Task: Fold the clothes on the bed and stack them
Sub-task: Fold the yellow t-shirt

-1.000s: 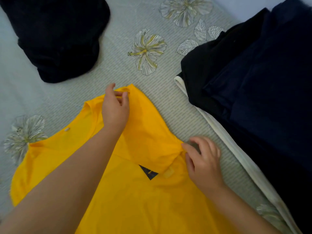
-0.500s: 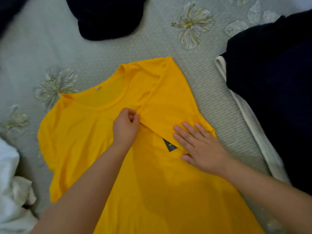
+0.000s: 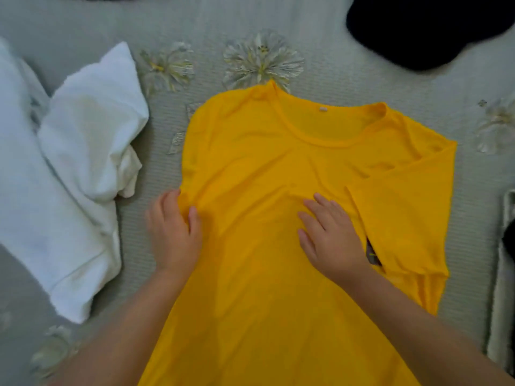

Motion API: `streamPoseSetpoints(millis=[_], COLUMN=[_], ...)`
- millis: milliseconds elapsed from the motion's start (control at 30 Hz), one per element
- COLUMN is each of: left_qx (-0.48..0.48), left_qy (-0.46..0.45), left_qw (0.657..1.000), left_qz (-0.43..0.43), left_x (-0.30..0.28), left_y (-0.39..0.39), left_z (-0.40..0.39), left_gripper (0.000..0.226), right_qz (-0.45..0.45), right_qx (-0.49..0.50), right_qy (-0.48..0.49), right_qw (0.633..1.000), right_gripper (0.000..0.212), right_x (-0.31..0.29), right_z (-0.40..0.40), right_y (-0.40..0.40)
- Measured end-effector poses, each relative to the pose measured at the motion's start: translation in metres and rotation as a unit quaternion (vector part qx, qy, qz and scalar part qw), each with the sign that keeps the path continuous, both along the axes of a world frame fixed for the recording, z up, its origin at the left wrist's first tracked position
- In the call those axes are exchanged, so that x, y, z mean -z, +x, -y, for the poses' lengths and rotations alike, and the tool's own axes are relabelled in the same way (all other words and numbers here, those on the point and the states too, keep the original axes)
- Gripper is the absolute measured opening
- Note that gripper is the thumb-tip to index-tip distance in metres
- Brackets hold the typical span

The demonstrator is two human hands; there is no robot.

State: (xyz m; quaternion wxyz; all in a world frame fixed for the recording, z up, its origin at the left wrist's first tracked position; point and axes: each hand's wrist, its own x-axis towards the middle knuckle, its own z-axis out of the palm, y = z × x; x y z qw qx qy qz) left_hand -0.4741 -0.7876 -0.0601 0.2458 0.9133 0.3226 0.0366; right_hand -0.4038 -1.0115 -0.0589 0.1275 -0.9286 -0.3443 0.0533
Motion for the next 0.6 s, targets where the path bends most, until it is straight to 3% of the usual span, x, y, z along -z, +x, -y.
streamPoseSetpoints(millis=[67,200,300,367,500,567,600], left_qx=[-0.062,-0.13,-0.195,-0.2,-0.204,-0.244,-0.264], left_qy=[-0.072,-0.238,-0.312,-0.339,-0.401,-0.45,-0.469], left_qw=[0.995,0.962,0.929,0.918,0.893,0.858,0.841], left_qz=[-0.025,0.013,0.025,0.036,0.024,0.032,0.055], left_x=[0.005,0.01,0.013,0.014,0.021,0.023,0.022], left_y=[-0.023,-0.037,-0.029,-0.021,-0.006,0.0,0.001], left_z=[-0.021,-0.032,-0.036,-0.038,-0.045,-0.05,-0.052], left_gripper=[0.026,0.028,0.03,0.027,0.025,0.016,0.007], right_qz=[-0.024,-0.003,-0.048,-0.019,0.046,0.006,-0.012], right_qx=[-0.04,-0.144,-0.168,-0.189,-0.281,-0.307,-0.301], right_qy=[0.018,0.045,-0.066,-0.165,-0.38,-0.379,-0.333], right_qw=[0.999,0.989,0.982,0.968,0.88,0.873,0.893], right_gripper=[0.023,0.024,0.039,0.044,0.024,0.024,0.023], right_x=[-0.001,-0.002,-0.003,-0.002,-0.016,-0.026,-0.031], right_z=[-0.041,-0.126,-0.189,-0.221,-0.258,-0.261,-0.258], right_y=[0.015,0.055,0.081,0.095,0.111,0.116,0.118])
